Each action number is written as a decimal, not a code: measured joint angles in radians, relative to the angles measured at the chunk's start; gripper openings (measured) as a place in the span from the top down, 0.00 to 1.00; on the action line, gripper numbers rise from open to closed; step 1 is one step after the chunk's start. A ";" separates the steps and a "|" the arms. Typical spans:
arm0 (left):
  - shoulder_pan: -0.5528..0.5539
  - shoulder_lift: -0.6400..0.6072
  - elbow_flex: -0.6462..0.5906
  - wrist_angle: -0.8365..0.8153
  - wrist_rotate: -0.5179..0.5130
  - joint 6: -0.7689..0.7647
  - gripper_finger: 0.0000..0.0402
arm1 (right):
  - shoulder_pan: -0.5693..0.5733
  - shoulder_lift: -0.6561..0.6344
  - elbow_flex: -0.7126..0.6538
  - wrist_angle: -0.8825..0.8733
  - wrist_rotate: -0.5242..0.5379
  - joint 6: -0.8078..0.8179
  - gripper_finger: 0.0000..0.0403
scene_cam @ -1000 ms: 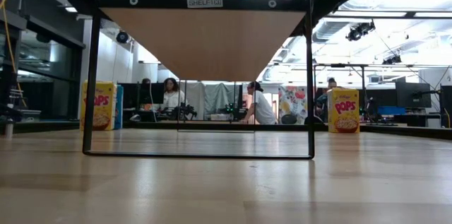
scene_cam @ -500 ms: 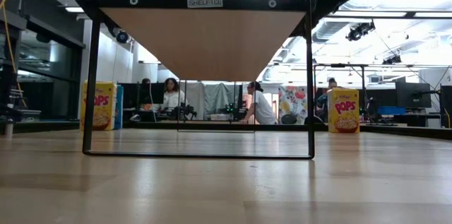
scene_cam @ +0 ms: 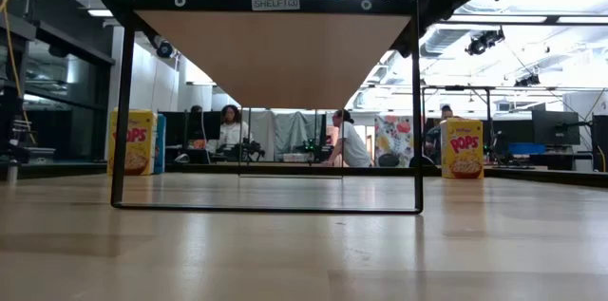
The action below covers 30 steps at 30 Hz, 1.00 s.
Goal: Stack cereal on shelf
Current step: Put the right blue cereal box on the shelf, then adjust the red cereal box on the shelf
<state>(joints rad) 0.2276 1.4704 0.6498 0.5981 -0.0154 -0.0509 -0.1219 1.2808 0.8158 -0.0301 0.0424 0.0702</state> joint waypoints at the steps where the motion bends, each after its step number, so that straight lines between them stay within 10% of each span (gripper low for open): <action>1: 0.000 0.000 0.000 -0.001 0.000 0.000 1.00 | 0.000 0.005 0.000 0.001 0.000 0.000 1.00; 16: -0.013 -0.257 0.000 -0.309 -0.027 0.030 1.00 | 0.005 0.055 0.000 0.063 0.032 -0.027 1.00; 30: -0.023 -0.486 -0.177 -0.307 -0.580 0.073 1.00 | 0.005 0.055 0.000 0.056 0.033 -0.026 1.00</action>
<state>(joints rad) 0.2045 0.9843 0.4731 0.2908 -0.5956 0.0225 -0.1169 1.3354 0.8158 0.0260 0.0751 0.0441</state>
